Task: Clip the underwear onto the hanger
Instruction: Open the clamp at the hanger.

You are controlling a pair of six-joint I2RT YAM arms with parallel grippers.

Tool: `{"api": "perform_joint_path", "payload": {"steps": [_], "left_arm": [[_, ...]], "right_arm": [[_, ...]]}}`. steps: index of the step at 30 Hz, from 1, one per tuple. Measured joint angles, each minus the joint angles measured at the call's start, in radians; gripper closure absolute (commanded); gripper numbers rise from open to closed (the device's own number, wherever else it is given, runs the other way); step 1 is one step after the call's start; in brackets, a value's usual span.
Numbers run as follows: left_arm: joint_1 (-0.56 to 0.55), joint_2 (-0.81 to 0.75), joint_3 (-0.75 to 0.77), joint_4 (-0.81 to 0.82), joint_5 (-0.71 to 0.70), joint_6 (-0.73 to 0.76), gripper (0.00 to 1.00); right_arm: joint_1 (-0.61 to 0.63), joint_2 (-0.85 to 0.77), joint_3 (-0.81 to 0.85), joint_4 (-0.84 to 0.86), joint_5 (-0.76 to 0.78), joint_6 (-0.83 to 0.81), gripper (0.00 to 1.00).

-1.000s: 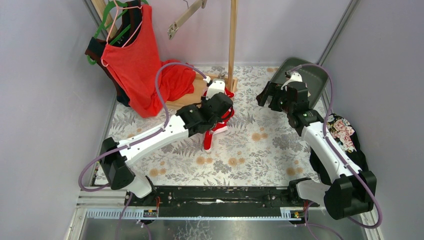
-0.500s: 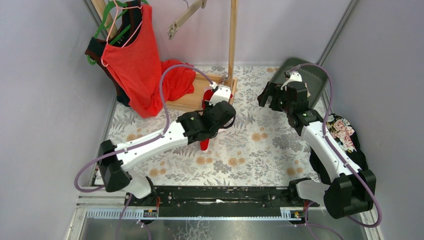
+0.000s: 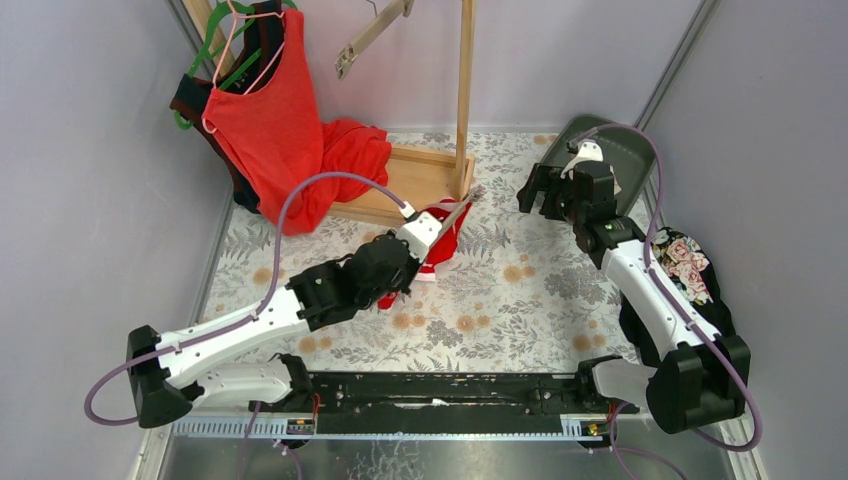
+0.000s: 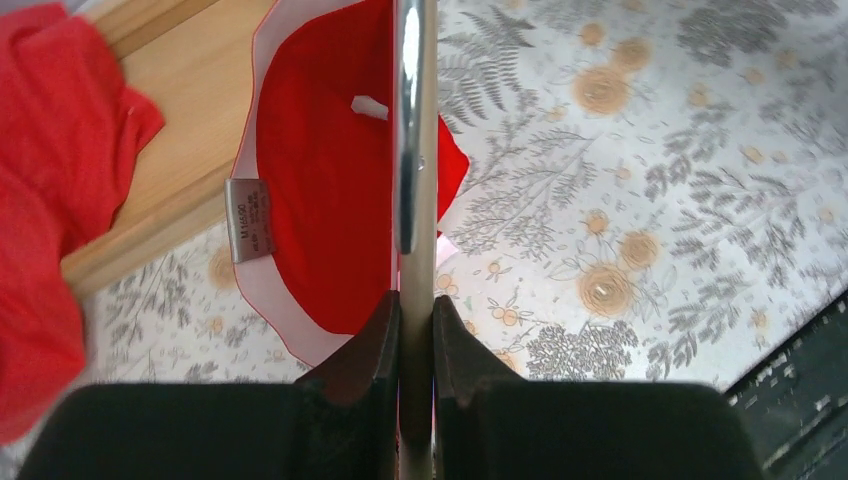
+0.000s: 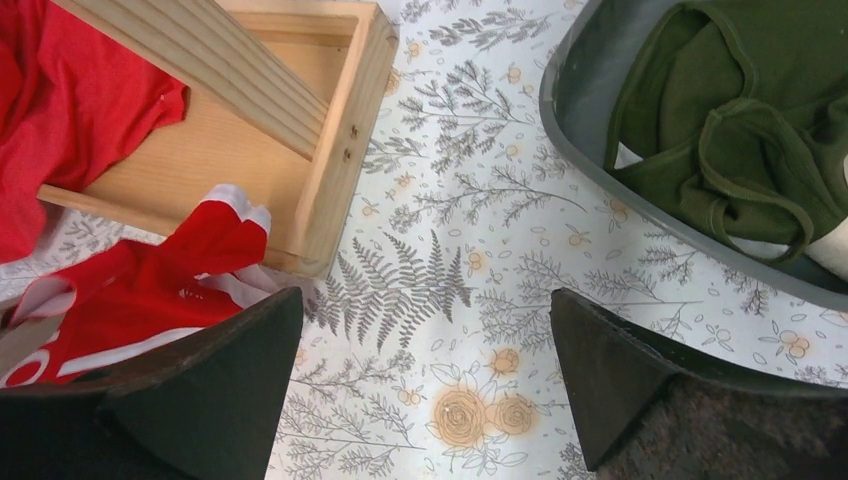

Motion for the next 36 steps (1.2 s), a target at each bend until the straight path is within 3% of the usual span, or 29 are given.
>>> {"api": "perform_joint_path", "payload": {"steps": [6,23,27,36], "left_arm": [[0.0,-0.007,-0.017,0.053,0.168,0.128,1.0],[0.058,0.175,0.022,0.045,0.391,0.317,1.0],[0.063,0.187,0.042,0.053,0.381,0.317,1.0],[0.063,0.245,0.032,0.132,0.278,0.256,1.0]], "right_arm": [[-0.015,-0.018,-0.043,0.001,-0.015,-0.011,0.01],[-0.03,-0.207,-0.061,-0.071,-0.098,-0.032,0.06],[-0.031,-0.206,-0.061,-0.14,-0.115,0.016,0.04],[-0.031,-0.275,-0.115,-0.142,-0.099,0.299,0.01]]}}
